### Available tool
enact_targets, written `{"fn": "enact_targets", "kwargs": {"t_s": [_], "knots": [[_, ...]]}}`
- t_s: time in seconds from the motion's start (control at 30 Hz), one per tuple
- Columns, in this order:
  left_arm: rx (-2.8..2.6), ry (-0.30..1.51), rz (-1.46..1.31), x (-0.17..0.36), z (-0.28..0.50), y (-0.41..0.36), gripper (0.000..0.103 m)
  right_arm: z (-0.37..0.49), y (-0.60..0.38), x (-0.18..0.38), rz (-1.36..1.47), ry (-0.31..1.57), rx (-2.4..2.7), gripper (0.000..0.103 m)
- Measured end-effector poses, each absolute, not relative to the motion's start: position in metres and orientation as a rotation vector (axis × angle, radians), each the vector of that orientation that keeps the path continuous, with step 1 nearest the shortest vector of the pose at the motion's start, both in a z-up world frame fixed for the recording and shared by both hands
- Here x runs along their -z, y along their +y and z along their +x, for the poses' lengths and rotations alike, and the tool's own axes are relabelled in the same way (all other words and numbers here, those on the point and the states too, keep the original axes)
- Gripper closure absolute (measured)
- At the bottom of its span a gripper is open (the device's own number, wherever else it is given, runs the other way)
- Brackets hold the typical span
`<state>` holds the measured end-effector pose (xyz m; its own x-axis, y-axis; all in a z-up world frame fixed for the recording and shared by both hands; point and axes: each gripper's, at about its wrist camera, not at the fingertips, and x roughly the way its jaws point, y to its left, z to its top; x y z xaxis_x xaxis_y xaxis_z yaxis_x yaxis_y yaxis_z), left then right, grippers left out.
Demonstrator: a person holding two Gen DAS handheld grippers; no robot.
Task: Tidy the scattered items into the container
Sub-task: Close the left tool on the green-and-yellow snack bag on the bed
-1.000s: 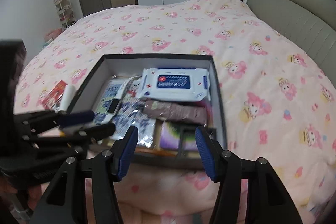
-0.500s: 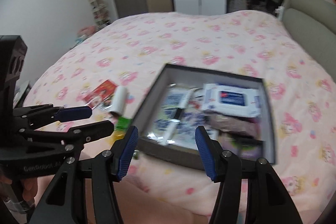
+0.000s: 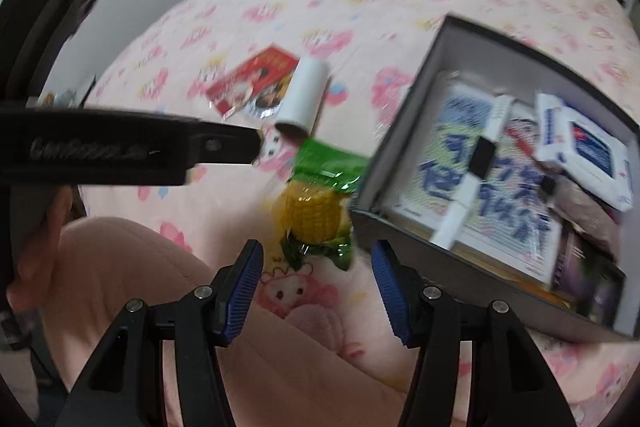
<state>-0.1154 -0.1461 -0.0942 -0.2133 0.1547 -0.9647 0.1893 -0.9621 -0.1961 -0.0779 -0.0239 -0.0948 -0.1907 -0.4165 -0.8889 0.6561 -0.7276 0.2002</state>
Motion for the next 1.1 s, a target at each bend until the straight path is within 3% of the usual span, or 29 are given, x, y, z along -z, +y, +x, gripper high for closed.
{"fn": "enact_targets", "kwargs": {"t_s": [0.13,0.3,0.5,0.73,1.1], "knots": [[2.276,0.310,2.144,0.126,-0.142,-0.145,0.040,-0.091,-0.033,0.118,1.461,0.303,1.902,0.050],[2.188,0.475,2.348,0.157,-0.150,-0.146,0.040,-0.102,-0.035,0.146,1.562,0.299,1.840,0.050],[2.096,0.591,2.410,0.176,-0.155,-0.148,0.036,-0.119,-0.041,0.177,1.687,0.142,1.755,0.050],[2.063,0.710,2.402,0.182,-0.155,-0.149,0.044,-0.127,-0.033,0.179,1.686,-0.035,1.735,0.051],[1.976,0.717,2.421,0.191,-0.151,-0.143,0.041,-0.126,-0.039,0.184,1.718,0.004,1.773,0.053]]}}
